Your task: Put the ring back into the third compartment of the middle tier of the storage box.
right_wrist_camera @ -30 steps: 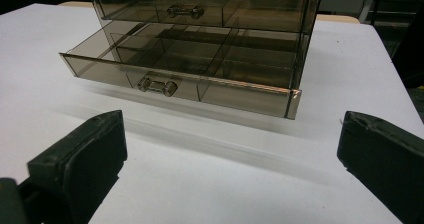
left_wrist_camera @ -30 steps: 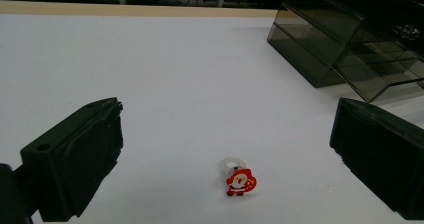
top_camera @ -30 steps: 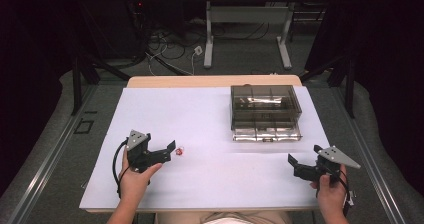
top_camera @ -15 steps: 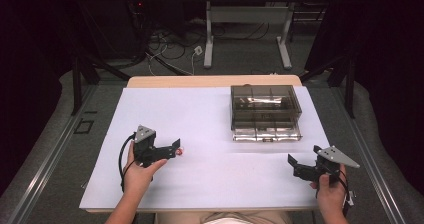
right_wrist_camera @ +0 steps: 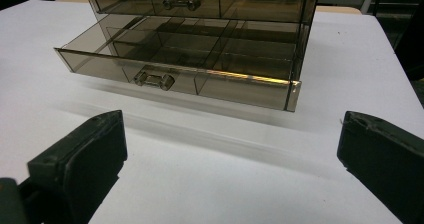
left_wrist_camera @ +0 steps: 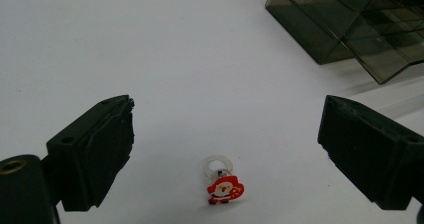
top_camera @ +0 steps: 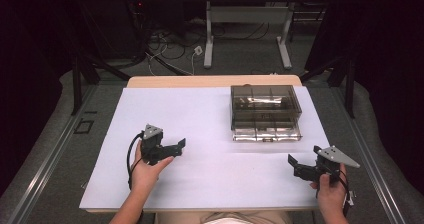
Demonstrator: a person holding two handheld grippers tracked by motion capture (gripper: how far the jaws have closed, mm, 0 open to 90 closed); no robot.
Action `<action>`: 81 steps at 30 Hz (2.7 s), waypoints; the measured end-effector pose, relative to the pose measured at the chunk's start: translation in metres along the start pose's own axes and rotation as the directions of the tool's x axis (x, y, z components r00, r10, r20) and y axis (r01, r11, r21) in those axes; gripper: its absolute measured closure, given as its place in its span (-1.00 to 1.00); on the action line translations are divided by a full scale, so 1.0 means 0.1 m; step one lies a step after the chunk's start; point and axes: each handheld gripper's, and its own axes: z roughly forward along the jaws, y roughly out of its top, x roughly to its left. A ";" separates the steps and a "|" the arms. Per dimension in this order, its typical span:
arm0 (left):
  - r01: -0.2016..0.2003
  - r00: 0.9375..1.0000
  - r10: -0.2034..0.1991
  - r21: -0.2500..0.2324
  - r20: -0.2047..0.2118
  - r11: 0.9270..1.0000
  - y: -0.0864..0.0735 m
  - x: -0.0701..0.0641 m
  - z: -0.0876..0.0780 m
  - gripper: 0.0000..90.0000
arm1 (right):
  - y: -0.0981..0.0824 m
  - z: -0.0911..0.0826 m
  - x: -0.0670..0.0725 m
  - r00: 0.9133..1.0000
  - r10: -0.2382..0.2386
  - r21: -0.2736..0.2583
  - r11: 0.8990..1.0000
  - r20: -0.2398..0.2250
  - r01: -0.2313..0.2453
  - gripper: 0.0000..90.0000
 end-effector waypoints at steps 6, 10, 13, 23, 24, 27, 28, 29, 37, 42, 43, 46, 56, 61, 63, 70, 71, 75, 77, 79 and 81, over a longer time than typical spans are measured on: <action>0.014 1.000 -0.014 0.004 0.004 1.000 -0.04 0.00 0.03 -0.75 | -0.01 0.01 0.00 1.000 -0.004 -0.012 1.000 -0.001 0.004 -1.00; 0.012 1.000 -0.012 0.002 -0.008 1.000 -0.07 0.01 0.04 -0.64 | -0.01 0.02 0.01 1.000 0.000 -0.005 1.000 -0.004 0.000 -1.00; 0.007 1.000 -0.007 0.005 -0.014 1.000 -0.11 0.01 0.04 -0.64 | -0.01 0.02 0.01 1.000 -0.001 -0.002 1.000 -0.004 0.001 -1.00; 0.000 1.000 0.000 0.025 -0.011 1.000 -0.15 -0.01 0.07 -0.49 | -0.02 0.04 0.01 1.000 -0.002 0.003 1.000 -0.011 0.002 -1.00; 0.004 1.000 -0.003 0.027 -0.020 1.000 -0.16 -0.01 0.07 -0.49 | -0.02 0.04 0.01 1.000 0.006 0.006 1.000 -0.013 -0.006 -1.00; 0.018 1.000 -0.018 0.035 -0.015 0.999 -0.17 -0.01 0.07 -0.45 | -0.02 0.04 0.00 1.000 -0.003 0.012 1.000 -0.011 0.003 -1.00; 0.018 1.000 -0.018 0.035 -0.015 0.999 -0.17 -0.01 0.07 -0.44 | -0.02 0.04 0.00 1.000 -0.003 0.012 1.000 -0.011 0.003 -1.00; 0.022 0.999 -0.021 0.044 -0.034 0.999 -0.17 0.00 0.07 -0.44 | -0.02 0.04 0.00 1.000 0.002 0.010 1.000 -0.015 -0.001 -1.00; 0.062 0.997 -0.060 0.047 -0.045 0.997 -0.19 0.00 0.09 -0.35 | -0.02 0.05 0.00 1.000 0.010 0.015 1.000 -0.025 -0.010 -1.00; 0.062 0.997 -0.059 0.085 -0.040 0.994 -0.20 -0.03 0.12 -0.25 | -0.03 0.06 0.00 1.000 0.012 0.009 1.000 -0.023 -0.012 -1.00; 0.062 0.997 -0.059 0.085 -0.040 0.994 -0.20 -0.03 0.12 -0.24 | -0.03 0.06 0.00 1.000 0.012 0.009 1.000 -0.023 -0.012 -1.00; 0.063 0.997 -0.058 0.103 -0.056 0.993 -0.20 -0.06 0.13 -0.16 | -0.03 0.06 -0.01 1.000 0.004 0.016 1.000 -0.021 -0.004 -1.00; 0.051 0.996 -0.040 0.145 -0.076 0.988 -0.19 -0.11 0.18 0.08 | -0.03 0.07 0.00 0.999 0.021 0.029 0.999 -0.026 -0.021 -1.00; 0.044 0.997 -0.033 0.162 -0.074 0.986 -0.19 -0.11 0.21 0.19 | -0.03 0.07 0.00 0.999 0.019 0.033 0.999 -0.027 -0.018 -1.00; 0.045 0.996 -0.031 0.179 -0.082 0.983 -0.19 -0.11 0.22 0.23 | -0.03 0.07 -0.01 0.999 0.019 0.032 0.999 -0.027 -0.019 -1.00; 0.058 0.996 -0.043 0.182 -0.085 0.982 -0.20 -0.10 0.23 0.34 | -0.03 0.08 -0.01 0.999 0.015 0.033 0.999 -0.028 -0.014 -1.00; 0.055 0.995 -0.040 0.185 -0.086 0.981 -0.20 -0.10 0.23 0.36 | -0.04 0.08 -0.01 0.999 0.018 0.027 0.999 -0.030 -0.017 -1.00; 0.048 0.996 -0.032 0.202 -0.084 0.978 -0.22 -0.10 0.25 0.42 | -0.04 0.08 -0.02 0.999 0.017 0.028 0.999 -0.036 -0.016 -1.00; 0.056 0.996 -0.040 0.201 -0.079 0.978 -0.22 -0.11 0.25 0.45 | -0.04 0.08 -0.02 0.999 0.017 0.029 0.999 -0.035 -0.016 -1.00; 0.057 0.996 -0.042 0.201 -0.080 0.978 -0.22 -0.11 0.25 0.48 | -0.04 0.08 -0.02 0.999 0.018 0.029 0.999 -0.035 -0.017 -1.00; 0.056 0.996 -0.041 0.207 -0.073 0.977 -0.22 -0.10 0.25 0.49 | -0.04 0.08 -0.01 0.999 0.026 0.033 0.999 -0.037 -0.025 -1.00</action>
